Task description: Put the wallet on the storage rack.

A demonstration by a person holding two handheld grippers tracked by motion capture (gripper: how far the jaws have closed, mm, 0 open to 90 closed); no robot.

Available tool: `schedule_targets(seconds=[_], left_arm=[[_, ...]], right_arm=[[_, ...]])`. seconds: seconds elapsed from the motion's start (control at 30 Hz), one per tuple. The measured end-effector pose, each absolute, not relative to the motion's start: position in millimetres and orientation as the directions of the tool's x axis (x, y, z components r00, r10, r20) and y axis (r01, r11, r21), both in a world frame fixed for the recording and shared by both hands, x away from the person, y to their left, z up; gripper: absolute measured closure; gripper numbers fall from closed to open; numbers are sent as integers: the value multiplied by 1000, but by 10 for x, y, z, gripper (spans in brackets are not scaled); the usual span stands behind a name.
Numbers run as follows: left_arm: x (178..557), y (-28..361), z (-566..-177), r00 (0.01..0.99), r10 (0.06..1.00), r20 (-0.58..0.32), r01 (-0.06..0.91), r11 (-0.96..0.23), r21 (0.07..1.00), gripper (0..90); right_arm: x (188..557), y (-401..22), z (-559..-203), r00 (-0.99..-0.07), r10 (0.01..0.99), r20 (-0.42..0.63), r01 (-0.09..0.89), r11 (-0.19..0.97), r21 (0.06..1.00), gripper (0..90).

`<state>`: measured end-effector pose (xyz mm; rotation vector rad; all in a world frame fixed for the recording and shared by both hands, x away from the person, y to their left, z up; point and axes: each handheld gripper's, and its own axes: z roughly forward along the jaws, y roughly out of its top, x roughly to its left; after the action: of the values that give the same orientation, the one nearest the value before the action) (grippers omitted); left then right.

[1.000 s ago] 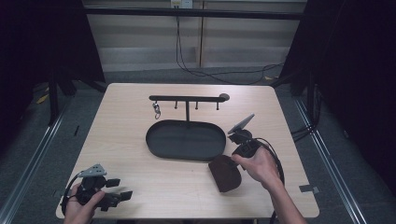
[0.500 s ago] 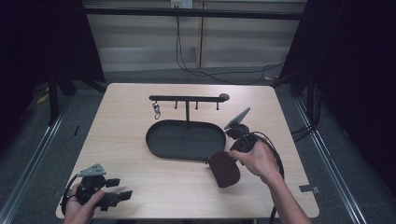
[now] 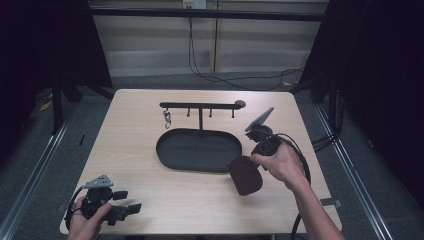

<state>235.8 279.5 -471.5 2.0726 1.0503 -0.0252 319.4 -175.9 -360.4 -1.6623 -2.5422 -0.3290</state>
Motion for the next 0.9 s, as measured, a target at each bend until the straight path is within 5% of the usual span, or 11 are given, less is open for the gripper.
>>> schedule_targets(seconds=[0.9], left_arm=[[2351, 2779, -4716, 663, 663, -346, 685, -352, 638, 190]], right_arm=[[3545, -1800, -3298, -342, 929, 144, 937, 324, 133, 811]])
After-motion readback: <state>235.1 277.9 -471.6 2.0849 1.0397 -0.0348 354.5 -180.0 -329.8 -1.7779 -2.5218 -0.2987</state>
